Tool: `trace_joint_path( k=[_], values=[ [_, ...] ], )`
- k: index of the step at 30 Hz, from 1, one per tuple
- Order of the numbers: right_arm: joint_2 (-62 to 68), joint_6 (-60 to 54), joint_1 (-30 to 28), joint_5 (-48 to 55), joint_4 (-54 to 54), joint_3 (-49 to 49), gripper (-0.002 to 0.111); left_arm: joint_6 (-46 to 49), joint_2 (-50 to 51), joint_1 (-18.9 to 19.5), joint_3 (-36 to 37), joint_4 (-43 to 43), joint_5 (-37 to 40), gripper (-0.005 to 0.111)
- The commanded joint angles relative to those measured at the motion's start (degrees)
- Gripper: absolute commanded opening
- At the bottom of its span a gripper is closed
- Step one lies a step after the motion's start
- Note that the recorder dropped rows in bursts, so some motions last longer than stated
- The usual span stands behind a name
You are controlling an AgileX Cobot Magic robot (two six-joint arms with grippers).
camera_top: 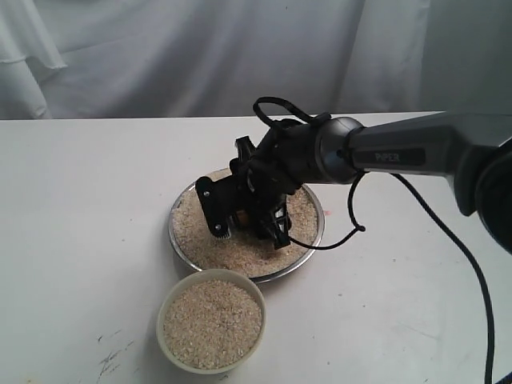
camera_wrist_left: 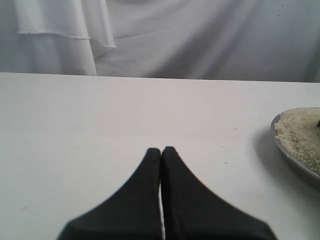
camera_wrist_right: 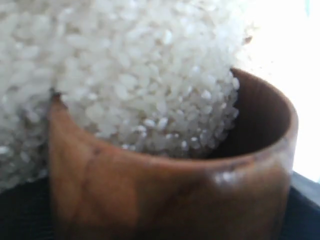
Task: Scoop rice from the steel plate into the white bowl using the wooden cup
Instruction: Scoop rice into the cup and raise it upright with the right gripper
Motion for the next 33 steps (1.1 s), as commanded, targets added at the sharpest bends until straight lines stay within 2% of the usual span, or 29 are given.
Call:
trace_joint_path(
  k=[1, 11, 22, 33],
  values=[
    [1.51, -3.74, -1.64, 1.1, 9.68, 0.91, 0.0, -0.18, -0.29, -0.09, 0.26, -0.04, -0.36, 0.0],
    [1.51, -14.98, -3.44, 1.38, 23.08, 0.91, 0.0, -0.18, -0.29, -0.09, 0.26, -0.04, -0.36, 0.0],
    [1.51, -28.5, -6.97, 1.7, 44.31, 0.91, 0.0, -0.18, -0.29, -0.09, 0.26, -0.04, -0.36, 0.0],
    [1.45, -36.51, -10.7, 3.57, 59.94, 0.91, 0.0, -0.18, -0.29, -0.09, 0.26, -0.04, -0.36, 0.0]
  ],
)
